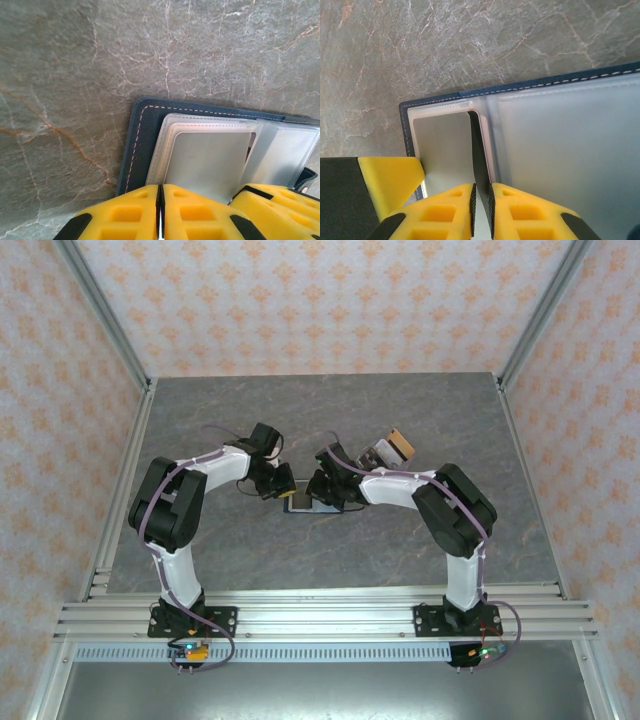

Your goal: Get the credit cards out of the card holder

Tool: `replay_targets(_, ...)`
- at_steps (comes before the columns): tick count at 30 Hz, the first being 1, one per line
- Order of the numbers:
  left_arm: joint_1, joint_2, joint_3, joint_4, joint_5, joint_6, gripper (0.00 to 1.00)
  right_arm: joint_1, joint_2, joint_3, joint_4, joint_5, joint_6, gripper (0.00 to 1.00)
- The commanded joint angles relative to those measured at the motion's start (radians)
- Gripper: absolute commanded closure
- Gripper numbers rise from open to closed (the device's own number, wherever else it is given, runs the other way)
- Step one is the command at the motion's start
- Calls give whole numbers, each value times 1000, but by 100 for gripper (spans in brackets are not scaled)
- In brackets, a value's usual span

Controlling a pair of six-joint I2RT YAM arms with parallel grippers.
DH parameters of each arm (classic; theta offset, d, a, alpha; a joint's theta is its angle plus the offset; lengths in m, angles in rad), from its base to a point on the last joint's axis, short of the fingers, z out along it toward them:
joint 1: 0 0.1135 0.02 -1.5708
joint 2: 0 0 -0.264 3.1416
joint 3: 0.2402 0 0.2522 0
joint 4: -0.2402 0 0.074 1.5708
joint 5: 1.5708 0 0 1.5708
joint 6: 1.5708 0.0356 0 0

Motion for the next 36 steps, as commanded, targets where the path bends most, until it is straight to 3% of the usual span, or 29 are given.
replay_targets(1, -3, 29, -22, -2, -28, 26, 89, -8, -4, -4, -15, 17, 4, 83)
replay_targets(7, -4, 29, -27, -7, -44, 32, 92, -9, -27, -16, -35, 55, -7, 83)
replay_targets(31, -3, 29, -51, 15, -13, 28, 93, -19, 9, -52, 156, -107, 1, 83)
replay_targets(36, -4, 29, -56, 13, -13, 30, 93, -23, -3, -67, 212, -137, 13, 87)
